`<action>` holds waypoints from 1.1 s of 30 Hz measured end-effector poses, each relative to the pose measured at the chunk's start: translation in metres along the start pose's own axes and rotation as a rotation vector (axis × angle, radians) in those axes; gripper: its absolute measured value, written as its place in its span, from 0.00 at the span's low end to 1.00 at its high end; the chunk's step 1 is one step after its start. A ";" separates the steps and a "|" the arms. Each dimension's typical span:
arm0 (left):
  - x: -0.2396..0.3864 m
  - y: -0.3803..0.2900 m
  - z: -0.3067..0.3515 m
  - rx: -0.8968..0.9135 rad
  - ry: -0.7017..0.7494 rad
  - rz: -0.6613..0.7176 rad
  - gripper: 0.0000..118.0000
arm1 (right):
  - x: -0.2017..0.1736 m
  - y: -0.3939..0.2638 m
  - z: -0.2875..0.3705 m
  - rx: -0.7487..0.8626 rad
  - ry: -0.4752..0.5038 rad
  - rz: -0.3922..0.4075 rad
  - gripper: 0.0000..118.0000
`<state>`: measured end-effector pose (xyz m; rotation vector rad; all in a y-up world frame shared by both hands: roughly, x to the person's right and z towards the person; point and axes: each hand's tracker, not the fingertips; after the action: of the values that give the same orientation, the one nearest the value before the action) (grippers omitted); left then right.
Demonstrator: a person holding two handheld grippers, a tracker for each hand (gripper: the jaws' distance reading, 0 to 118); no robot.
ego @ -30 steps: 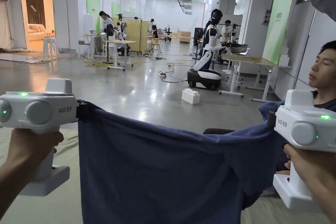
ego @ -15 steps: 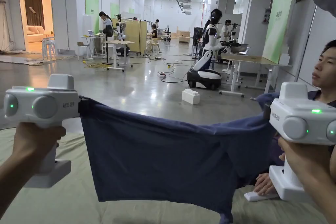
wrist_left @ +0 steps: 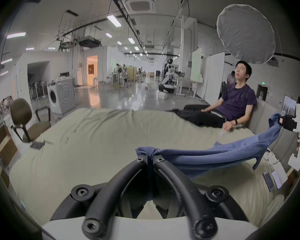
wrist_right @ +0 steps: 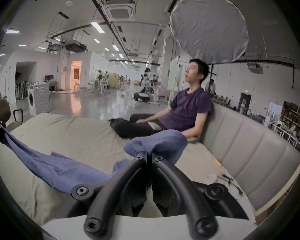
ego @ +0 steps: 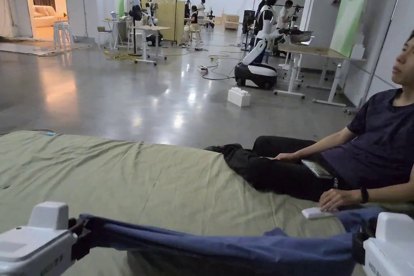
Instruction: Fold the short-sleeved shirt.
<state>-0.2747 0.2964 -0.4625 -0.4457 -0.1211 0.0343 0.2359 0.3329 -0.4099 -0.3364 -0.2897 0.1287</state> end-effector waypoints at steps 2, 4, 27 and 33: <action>-0.005 -0.031 0.015 -0.030 -0.009 0.061 0.04 | -0.001 -0.027 0.023 -0.011 0.004 0.009 0.04; -0.006 -0.055 0.026 -0.049 -0.004 0.055 0.04 | -0.002 -0.049 0.041 -0.064 0.021 0.016 0.04; 0.012 -0.204 0.004 -0.623 0.057 0.057 0.44 | -0.025 -0.206 0.043 -0.443 0.013 0.097 0.81; 0.032 -0.181 -0.001 -0.482 0.134 -0.022 0.58 | -0.041 -0.185 0.049 -0.272 0.022 0.079 0.82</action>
<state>-0.2419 0.1348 -0.3815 -0.9256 -0.0004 -0.0474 0.1962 0.1678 -0.3124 -0.6194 -0.2723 0.1637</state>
